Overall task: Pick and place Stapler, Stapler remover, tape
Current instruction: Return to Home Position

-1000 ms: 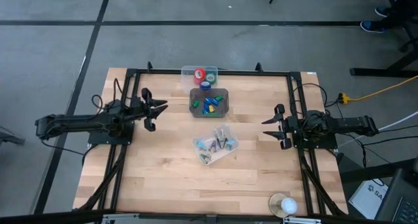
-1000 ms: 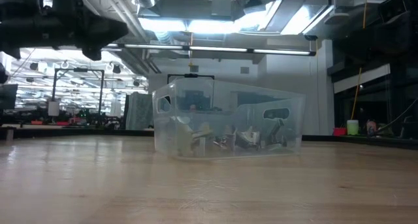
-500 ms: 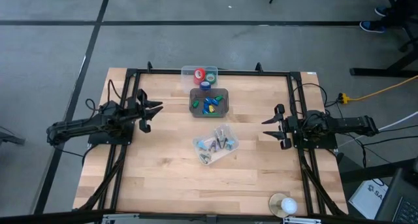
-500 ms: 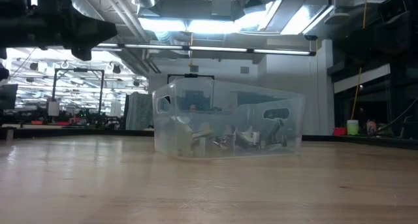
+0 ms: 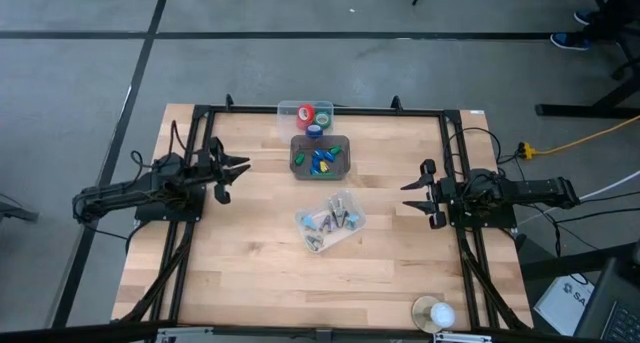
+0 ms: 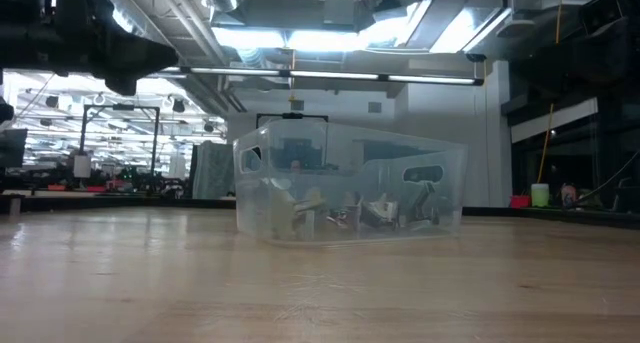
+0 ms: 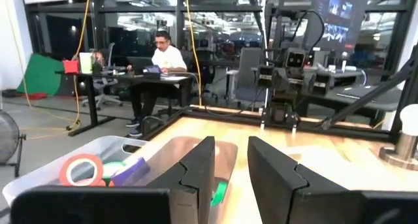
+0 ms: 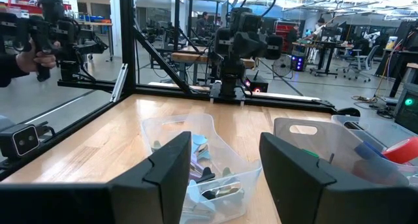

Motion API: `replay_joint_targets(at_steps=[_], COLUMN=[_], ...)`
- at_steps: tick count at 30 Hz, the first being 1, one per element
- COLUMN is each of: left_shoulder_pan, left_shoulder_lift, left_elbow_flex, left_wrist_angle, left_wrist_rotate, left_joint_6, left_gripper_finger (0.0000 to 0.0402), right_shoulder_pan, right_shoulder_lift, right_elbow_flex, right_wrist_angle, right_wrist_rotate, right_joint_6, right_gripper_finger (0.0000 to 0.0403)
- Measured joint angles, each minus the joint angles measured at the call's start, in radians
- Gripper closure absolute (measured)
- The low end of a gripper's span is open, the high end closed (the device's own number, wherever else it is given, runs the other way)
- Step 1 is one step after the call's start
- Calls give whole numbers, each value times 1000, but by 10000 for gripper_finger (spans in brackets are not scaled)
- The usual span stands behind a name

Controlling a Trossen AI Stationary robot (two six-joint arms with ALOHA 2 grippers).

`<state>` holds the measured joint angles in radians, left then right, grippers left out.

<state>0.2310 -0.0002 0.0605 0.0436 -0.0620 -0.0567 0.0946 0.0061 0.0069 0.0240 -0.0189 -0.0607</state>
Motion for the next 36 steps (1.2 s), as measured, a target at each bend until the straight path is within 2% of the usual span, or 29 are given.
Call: replay_joint_targets(at_steps=[10,17,36], left_shoulder_pan=[0,0,0], left_shoulder_lift=[6,16,36], left_elbow_flex=[-51,-51,-51], left_wrist_angle=[-12,-14,-15], left_wrist_rotate=[-68,-69,-68], left_joint_6=[-8,43,18], left_gripper_finger=[313,313,313], right_shoulder_pan=[0,0,0], right_shoulder_lift=[0,0,0], right_elbow_flex=[0,0,0], right_wrist_angle=[0,0,0], right_wrist_rotate=[0,0,0], right_joint_6=[0,0,0], right_gripper_finger=[215,215,215])
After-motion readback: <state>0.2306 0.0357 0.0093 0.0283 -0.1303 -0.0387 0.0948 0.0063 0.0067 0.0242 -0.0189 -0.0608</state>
